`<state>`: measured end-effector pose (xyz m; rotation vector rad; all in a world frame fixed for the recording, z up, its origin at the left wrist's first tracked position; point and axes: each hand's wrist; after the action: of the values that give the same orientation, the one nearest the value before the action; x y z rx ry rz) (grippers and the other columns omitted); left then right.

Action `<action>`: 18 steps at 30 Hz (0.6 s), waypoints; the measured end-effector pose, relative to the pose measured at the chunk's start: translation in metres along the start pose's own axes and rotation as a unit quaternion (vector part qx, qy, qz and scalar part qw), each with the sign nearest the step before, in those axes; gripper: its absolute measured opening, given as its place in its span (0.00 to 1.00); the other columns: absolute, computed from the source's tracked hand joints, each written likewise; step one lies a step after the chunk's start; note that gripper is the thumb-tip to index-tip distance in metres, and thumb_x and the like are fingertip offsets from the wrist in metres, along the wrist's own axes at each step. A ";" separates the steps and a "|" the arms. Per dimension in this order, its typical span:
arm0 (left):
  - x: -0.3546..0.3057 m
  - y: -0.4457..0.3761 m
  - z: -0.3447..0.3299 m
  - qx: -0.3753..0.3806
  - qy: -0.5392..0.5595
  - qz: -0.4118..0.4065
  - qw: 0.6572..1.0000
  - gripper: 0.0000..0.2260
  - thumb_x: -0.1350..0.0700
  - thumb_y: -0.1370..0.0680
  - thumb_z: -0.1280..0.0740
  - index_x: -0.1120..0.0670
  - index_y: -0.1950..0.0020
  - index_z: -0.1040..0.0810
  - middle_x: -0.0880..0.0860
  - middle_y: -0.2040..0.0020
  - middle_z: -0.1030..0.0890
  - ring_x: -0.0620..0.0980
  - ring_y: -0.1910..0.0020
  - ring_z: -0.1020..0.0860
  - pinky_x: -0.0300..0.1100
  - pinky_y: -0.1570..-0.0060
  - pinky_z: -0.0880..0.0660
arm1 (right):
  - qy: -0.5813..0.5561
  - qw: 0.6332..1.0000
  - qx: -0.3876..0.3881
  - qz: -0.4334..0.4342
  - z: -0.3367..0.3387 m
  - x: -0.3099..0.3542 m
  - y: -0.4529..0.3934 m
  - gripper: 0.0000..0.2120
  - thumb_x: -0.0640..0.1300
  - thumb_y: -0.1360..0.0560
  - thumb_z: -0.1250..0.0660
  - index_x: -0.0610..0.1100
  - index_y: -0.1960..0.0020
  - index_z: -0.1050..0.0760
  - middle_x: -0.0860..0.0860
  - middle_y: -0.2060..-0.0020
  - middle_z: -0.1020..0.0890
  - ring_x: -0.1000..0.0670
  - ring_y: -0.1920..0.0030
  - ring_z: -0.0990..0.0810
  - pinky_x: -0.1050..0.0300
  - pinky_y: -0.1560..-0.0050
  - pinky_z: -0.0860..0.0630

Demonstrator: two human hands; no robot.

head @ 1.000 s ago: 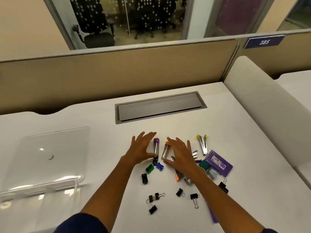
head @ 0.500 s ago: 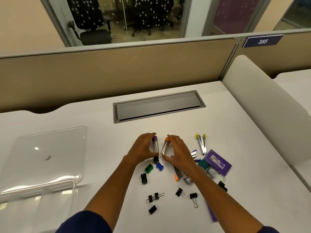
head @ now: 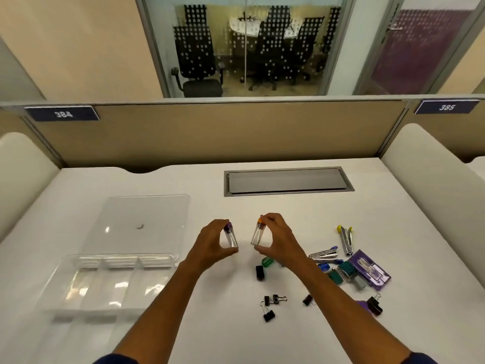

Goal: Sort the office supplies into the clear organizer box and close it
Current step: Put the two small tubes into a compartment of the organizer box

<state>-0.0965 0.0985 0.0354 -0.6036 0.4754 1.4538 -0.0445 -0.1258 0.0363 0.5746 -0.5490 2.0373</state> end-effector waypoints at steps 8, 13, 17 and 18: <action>0.059 0.080 0.084 -0.065 -0.033 0.038 0.997 0.27 0.45 0.37 0.21 0.51 0.41 0.25 0.49 0.46 0.23 0.45 0.50 0.25 0.36 0.47 0.27 | -0.027 0.995 0.030 0.092 -0.061 0.104 -0.012 0.34 0.49 0.35 0.21 0.42 0.34 0.29 0.47 0.37 0.28 0.51 0.39 0.27 0.70 0.40 0.34; 0.103 0.133 0.142 -0.092 -0.068 0.058 0.992 0.24 0.48 0.37 0.22 0.52 0.46 0.25 0.47 0.50 0.24 0.45 0.52 0.26 0.40 0.51 0.25 | -0.068 0.987 0.065 0.132 -0.113 0.172 -0.018 0.33 0.51 0.35 0.22 0.45 0.34 0.30 0.50 0.37 0.28 0.52 0.38 0.29 0.61 0.37 0.28; 0.141 0.167 0.180 -0.088 -0.085 0.085 0.989 0.23 0.51 0.37 0.22 0.53 0.46 0.24 0.48 0.49 0.23 0.47 0.52 0.24 0.45 0.51 0.24 | -0.085 0.983 0.084 0.139 -0.155 0.219 -0.021 0.31 0.52 0.35 0.24 0.46 0.36 0.29 0.51 0.39 0.28 0.52 0.40 0.28 0.66 0.41 0.31; 0.152 0.174 0.188 -0.086 -0.087 0.092 0.988 0.24 0.52 0.38 0.21 0.53 0.45 0.24 0.49 0.48 0.23 0.48 0.51 0.24 0.46 0.50 0.24 | -0.086 0.982 0.088 0.140 -0.165 0.230 -0.022 0.30 0.52 0.35 0.24 0.46 0.37 0.29 0.51 0.39 0.28 0.52 0.40 0.28 0.65 0.42 0.30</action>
<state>-0.2706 0.3382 0.0670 -0.5735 0.2758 1.7192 -0.1634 0.1326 0.0449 0.8249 -0.5808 2.3325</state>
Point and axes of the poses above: each hand's wrist, its own y-axis away from the middle knuckle, its own z-axis out of the back of the hand, x = y × z
